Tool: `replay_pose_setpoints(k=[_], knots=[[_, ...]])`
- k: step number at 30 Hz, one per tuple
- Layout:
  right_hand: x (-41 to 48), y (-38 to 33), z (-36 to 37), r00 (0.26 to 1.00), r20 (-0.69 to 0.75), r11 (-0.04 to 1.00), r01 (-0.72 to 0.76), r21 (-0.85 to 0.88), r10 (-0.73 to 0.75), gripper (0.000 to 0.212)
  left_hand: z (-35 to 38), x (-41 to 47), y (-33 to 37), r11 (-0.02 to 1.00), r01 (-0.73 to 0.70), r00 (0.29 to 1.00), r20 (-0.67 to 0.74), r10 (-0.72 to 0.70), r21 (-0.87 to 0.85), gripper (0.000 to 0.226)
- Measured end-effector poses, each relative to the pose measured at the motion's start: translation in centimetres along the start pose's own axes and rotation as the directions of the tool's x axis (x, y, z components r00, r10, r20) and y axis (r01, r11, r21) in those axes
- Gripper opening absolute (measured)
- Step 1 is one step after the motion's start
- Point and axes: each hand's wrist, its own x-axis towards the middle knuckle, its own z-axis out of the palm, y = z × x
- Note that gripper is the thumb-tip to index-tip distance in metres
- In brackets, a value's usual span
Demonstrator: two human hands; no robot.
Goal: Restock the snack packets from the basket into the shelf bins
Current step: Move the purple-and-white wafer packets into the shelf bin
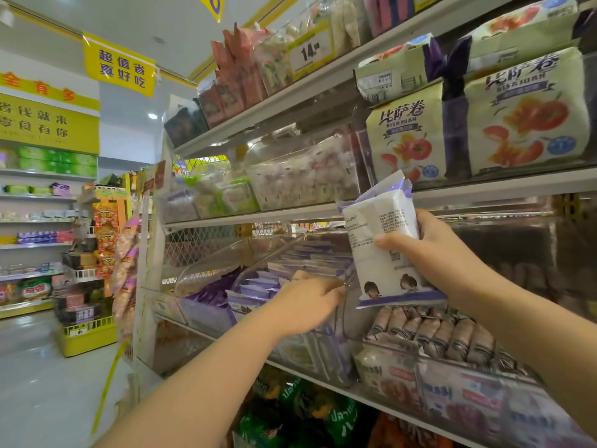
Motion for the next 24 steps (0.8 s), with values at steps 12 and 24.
replay_pose_setpoints(k=[12, 24], knots=[[0.0, 0.1, 0.1, 0.999, -0.024, 0.997, -0.042, -0.067, 0.04, 0.045, -0.3, -2.2, -0.5, 0.994, -0.011, 0.996, 0.089, 0.002, 0.104, 0.069], [-1.5, -1.2, 5.2, 0.975, 0.219, 0.956, -0.1, 0.277, 0.038, 0.032, -2.6, -6.8, 2.1, 0.28, -0.103, 0.992, -0.12, -0.044, -0.954, 0.052]])
